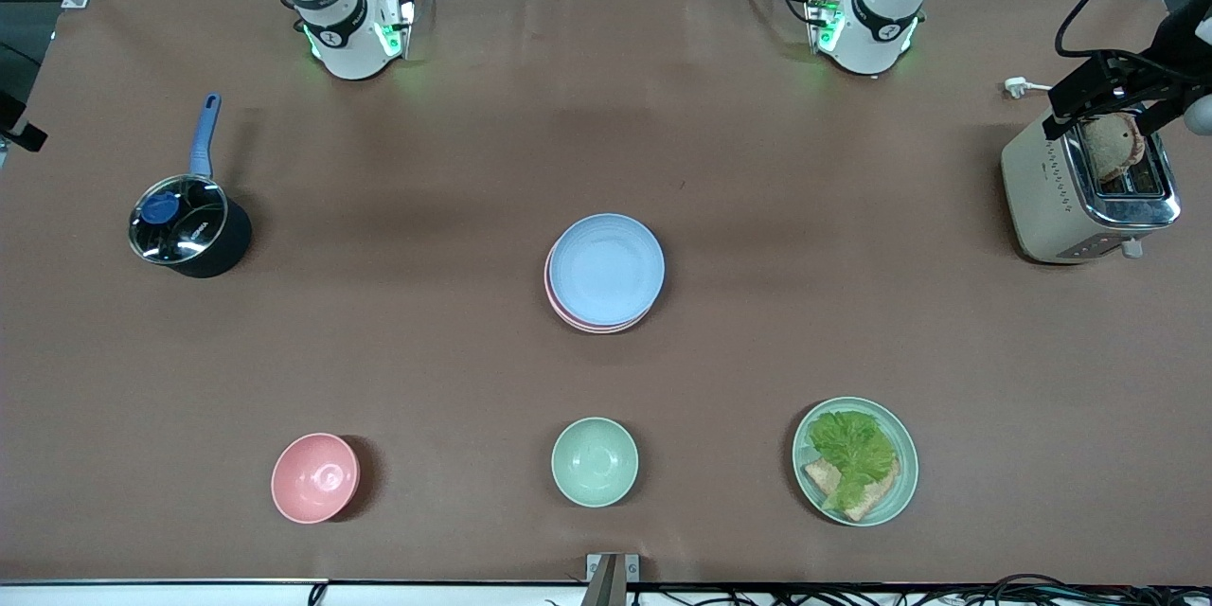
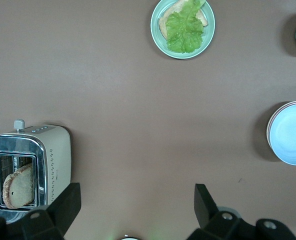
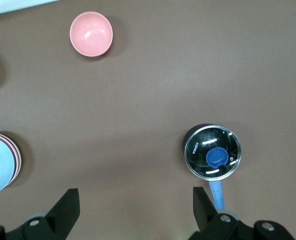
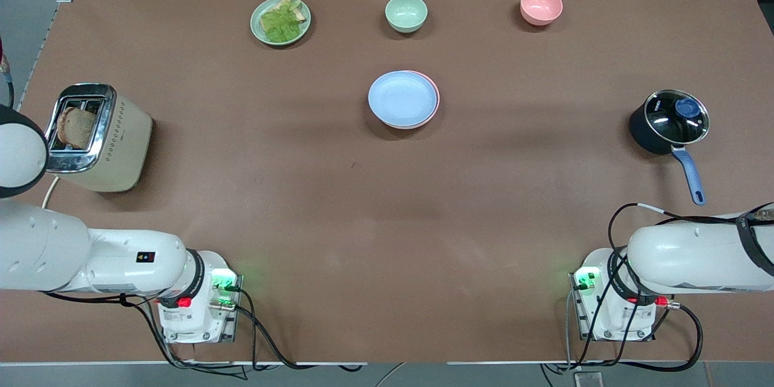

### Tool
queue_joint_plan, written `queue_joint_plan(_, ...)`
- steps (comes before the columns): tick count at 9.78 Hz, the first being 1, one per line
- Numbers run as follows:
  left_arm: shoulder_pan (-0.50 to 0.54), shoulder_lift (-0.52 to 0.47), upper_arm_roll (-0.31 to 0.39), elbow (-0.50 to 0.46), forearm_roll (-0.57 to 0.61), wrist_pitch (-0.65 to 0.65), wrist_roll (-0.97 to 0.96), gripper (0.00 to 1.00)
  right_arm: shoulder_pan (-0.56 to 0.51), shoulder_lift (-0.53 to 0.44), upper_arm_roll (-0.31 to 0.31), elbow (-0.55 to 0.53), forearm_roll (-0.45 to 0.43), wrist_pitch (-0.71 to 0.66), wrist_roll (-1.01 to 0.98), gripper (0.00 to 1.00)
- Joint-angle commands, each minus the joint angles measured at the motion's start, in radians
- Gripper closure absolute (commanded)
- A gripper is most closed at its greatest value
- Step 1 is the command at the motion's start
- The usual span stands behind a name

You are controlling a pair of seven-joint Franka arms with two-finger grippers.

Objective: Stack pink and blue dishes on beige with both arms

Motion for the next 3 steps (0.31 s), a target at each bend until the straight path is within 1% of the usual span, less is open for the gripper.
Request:
queue_joint_plan(1, -0.003, -0.005, 0.005, -0.039, -0.006, 0.008, 0.017, 0.0, 0.002, 0.014, 0.004, 0.012, -0.021, 0.0, -0.018, 0.0)
queue_joint_plan(3, -0.003, -0.005, 0.006, -0.038, -0.006, 0.008, 0.017, 0.0, 0.005, 0.014, 0.004, 0.012, -0.025, 0.0, -0.021, 0.0)
